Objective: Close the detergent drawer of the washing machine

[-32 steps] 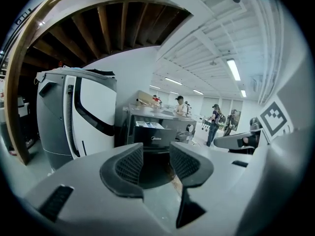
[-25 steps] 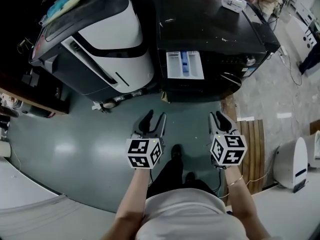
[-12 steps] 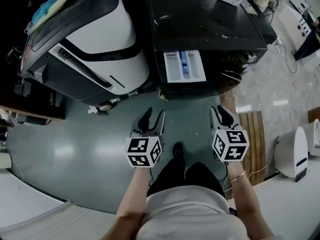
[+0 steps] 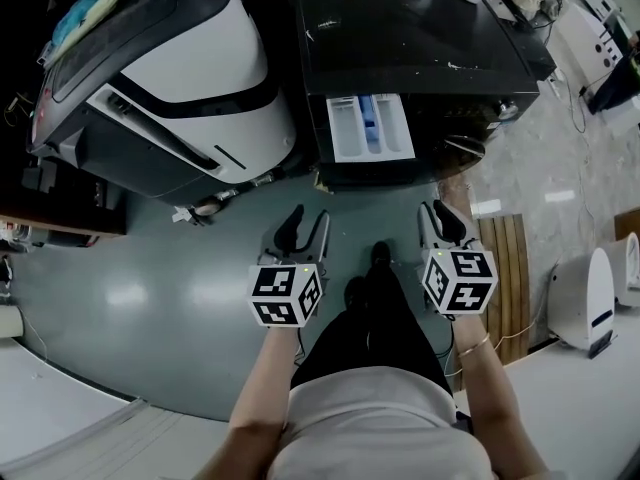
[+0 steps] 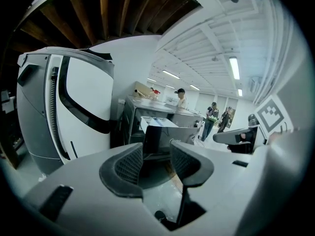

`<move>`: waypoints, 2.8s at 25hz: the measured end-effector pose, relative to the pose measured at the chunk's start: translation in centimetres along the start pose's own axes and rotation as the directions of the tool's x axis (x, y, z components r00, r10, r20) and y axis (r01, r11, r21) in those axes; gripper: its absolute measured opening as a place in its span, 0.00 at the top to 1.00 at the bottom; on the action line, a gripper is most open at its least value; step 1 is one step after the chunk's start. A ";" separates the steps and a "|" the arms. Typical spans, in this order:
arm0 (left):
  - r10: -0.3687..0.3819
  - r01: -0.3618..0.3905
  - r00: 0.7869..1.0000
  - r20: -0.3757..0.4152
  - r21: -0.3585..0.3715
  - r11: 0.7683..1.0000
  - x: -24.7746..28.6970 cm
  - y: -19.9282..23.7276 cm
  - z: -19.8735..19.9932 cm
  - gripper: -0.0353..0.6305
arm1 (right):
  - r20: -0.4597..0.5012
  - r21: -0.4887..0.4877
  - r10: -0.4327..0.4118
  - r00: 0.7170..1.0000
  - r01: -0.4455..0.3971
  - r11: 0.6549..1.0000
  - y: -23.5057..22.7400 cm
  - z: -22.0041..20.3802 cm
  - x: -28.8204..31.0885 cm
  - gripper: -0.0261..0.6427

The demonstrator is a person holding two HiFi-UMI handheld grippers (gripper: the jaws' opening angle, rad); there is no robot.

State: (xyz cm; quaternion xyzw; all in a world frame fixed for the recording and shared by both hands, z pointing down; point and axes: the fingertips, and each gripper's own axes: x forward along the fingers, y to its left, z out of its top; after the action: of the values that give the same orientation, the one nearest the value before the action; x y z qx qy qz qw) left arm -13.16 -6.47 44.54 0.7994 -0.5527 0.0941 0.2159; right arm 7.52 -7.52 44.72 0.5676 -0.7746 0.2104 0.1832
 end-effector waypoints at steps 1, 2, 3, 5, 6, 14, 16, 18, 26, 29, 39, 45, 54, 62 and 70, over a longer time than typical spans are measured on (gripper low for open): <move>0.002 -0.002 1.000 -0.002 0.002 1.000 0.2 0.0 -0.1 0.69 | -0.004 -0.001 0.002 1.000 -0.002 1.000 0.0 0.0 0.3 0.83; 0.004 -0.004 1.000 -0.005 0.003 1.000 0.3 0.1 -0.1 0.69 | -0.008 -0.001 0.004 1.000 -0.004 1.000 0.0 -0.1 0.6 0.83; 0.007 -0.007 1.000 -0.007 0.003 1.000 0.5 0.2 -0.2 0.69 | -0.012 -0.002 0.004 1.000 -0.004 1.000 -0.1 -0.1 0.9 0.84; 0.011 -0.011 1.000 -0.013 0.003 1.000 0.8 0.4 -0.2 0.69 | -0.017 -0.006 0.002 1.000 -0.002 1.000 -0.3 -0.1 1.4 0.83; 0.012 -0.012 1.000 -0.017 0.003 1.000 1.0 0.5 -0.3 0.69 | -0.018 -0.008 0.000 1.000 0.000 1.000 -0.4 -0.1 1.6 0.83; 0.025 -0.024 0.998 -0.053 0.006 1.000 3.1 1.4 -1.1 0.71 | -0.040 -0.008 0.007 0.999 -0.007 1.000 -1.1 -0.5 3.9 0.83; 0.026 -0.026 0.998 -0.063 0.008 1.000 3.7 1.5 -1.4 0.71 | -0.047 -0.010 0.007 0.999 -0.008 1.000 -1.4 -0.6 4.4 0.83; 0.031 -0.031 0.997 -0.070 0.007 1.000 4.4 1.6 -1.6 0.71 | -0.049 -0.016 0.011 0.999 -0.012 1.000 -1.6 -0.6 4.9 0.83; 0.046 -0.045 0.994 -0.096 0.012 0.999 6.7 2.1 -2.0 0.71 | -0.076 -0.028 0.026 0.997 -0.028 0.999 -2.1 -0.5 6.6 0.83; 0.053 -0.052 0.993 -0.107 0.009 0.999 7.4 2.1 -2.2 0.71 | -0.085 -0.028 0.030 0.996 -0.033 0.999 -2.2 -0.6 7.1 0.83; 0.067 -0.067 0.991 -0.118 0.011 0.998 9.0 2.2 -2.1 0.71 | -0.089 -0.092 0.052 0.995 -0.060 0.994 -2.4 -0.4 8.2 0.83; 0.058 -0.056 0.991 -0.119 0.021 0.998 9.3 2.1 -2.0 0.71 | -0.075 -0.109 0.047 0.996 -0.055 0.993 -2.3 -0.4 8.2 0.84; 0.050 -0.048 0.990 -0.132 0.019 0.999 9.5 2.0 -2.0 0.71 | -0.079 -0.141 0.058 0.995 -0.069 0.988 -2.0 -0.3 8.5 0.84; 0.060 -0.057 0.990 -0.130 0.027 0.998 10.4 2.3 -1.4 0.72 | -0.079 -0.123 0.045 0.996 -0.055 0.991 -2.4 0.4 9.4 0.84; 0.072 -0.070 0.990 -0.118 0.020 0.997 11.2 2.8 -0.7 0.74 | -0.074 -0.126 0.047 0.996 -0.057 0.990 -2.2 1.1 10.3 0.84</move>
State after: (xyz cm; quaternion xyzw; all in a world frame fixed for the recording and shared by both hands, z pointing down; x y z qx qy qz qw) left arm -11.50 -16.42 50.14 0.7741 -0.5660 0.1534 0.2384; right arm 6.64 -16.93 49.43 0.5263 -0.7941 0.1851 0.2412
